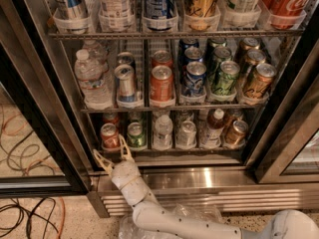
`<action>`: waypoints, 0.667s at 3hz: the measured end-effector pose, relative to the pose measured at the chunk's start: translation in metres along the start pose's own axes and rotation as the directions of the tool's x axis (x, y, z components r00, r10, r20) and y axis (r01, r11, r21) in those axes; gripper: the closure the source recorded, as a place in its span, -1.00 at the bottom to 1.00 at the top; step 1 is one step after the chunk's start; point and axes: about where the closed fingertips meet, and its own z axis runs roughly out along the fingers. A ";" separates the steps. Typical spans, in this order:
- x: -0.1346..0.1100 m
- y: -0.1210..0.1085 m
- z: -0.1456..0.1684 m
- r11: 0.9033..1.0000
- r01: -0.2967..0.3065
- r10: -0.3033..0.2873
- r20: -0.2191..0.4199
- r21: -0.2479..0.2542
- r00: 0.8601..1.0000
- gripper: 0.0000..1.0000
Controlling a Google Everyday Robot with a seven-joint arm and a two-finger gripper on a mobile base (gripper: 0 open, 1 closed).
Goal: Pick coke can from bottom shelf of fridge
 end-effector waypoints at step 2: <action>0.000 -0.010 0.024 1.000 -0.011 0.011 0.013 0.020 1.000 -0.28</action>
Offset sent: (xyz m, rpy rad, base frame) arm 0.0362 0.0050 0.0119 0.0353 -0.0014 -0.0225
